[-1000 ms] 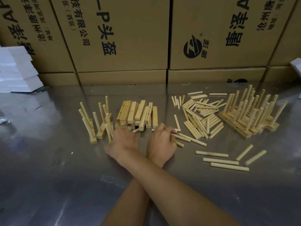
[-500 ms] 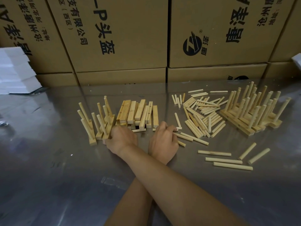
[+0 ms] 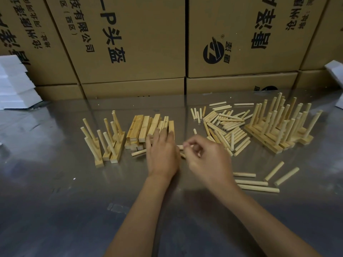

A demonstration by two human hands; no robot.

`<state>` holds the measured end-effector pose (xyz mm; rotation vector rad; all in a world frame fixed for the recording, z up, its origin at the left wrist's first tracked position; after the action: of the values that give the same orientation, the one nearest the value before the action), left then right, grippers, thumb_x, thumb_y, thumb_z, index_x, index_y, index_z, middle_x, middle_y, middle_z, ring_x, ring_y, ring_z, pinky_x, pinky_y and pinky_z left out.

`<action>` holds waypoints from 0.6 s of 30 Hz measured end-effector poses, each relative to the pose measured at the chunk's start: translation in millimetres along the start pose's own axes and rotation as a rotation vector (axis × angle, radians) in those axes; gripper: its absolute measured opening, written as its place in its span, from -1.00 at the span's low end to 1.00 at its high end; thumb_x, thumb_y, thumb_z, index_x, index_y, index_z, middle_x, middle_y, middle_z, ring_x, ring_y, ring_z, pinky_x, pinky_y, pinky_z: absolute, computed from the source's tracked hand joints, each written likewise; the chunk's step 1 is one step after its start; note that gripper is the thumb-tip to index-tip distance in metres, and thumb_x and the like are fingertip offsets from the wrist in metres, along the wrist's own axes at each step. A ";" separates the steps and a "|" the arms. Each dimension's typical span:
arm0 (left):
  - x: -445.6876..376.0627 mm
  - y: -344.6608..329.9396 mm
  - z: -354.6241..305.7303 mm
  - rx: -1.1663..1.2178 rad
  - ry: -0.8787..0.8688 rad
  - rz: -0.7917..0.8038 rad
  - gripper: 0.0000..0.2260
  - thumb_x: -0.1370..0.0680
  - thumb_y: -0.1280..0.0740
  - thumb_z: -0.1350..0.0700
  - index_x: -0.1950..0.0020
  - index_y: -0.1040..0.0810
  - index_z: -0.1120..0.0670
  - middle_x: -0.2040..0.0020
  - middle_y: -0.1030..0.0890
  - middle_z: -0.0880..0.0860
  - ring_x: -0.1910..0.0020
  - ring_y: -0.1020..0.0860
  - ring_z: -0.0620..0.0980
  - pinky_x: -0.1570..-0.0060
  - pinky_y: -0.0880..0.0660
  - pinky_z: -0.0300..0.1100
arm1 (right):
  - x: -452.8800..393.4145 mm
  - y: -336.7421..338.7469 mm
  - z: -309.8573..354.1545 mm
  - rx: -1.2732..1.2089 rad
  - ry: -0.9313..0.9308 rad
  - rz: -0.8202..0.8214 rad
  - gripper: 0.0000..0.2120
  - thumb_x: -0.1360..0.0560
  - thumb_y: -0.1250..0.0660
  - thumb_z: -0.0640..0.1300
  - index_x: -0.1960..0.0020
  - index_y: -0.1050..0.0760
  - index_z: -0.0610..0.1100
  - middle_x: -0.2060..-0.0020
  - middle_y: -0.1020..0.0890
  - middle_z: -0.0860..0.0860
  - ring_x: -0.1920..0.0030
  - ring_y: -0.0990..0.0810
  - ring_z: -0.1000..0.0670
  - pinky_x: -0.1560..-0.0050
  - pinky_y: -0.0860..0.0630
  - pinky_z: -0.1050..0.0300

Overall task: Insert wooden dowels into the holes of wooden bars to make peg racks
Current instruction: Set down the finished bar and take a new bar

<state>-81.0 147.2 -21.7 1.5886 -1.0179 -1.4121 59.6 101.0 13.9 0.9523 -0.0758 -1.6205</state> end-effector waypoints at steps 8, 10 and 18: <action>-0.9 2.3 -8.0 -0.014 -0.053 -0.118 -0.63 -0.63 -0.11 -0.03 -0.11 -0.66 0.09 -0.32 -0.53 0.09 -0.38 -0.36 0.07 -0.46 -0.10 0.00 | -3.4 15.8 -62.5 -0.062 -0.271 -0.010 -0.87 -0.49 -0.35 -0.11 0.23 -0.58 0.01 0.47 -0.55 0.08 0.39 -0.52 0.06 0.34 -0.45 0.11; 1.0 5.1 -11.1 0.031 -0.038 -0.143 -0.70 -0.61 -0.19 -0.03 -0.07 -0.64 0.10 -0.10 -0.60 0.05 -0.16 -0.43 0.04 -0.21 -0.32 -0.07 | -6.1 18.7 -65.3 -0.016 -0.287 -0.028 -0.87 -0.49 -0.34 -0.07 0.23 -0.58 0.03 0.44 -0.57 0.13 0.37 -0.54 0.11 0.37 -0.41 0.16; 4.9 9.4 -15.4 0.344 0.124 -0.073 -0.94 -0.60 -0.27 0.17 -0.04 -0.46 0.14 0.06 -0.61 0.15 0.10 -0.59 0.17 0.22 -0.36 -0.08 | -2.1 20.2 -65.6 0.124 -0.001 0.376 -0.84 -0.42 -0.42 0.17 0.06 -0.61 0.13 0.10 -0.48 0.24 -0.09 -0.36 0.12 -0.12 -0.31 0.16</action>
<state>-66.1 139.6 -13.5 1.9526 -1.1852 -1.2140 115.3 125.3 -17.8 0.9661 -0.3391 -1.2798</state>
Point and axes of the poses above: each hand's wrist, its own x-axis away from the middle knuckle, its own y-axis out of the back of the hand, z = x × y, the point moved 1 cm from there along -x, towards the middle knuckle
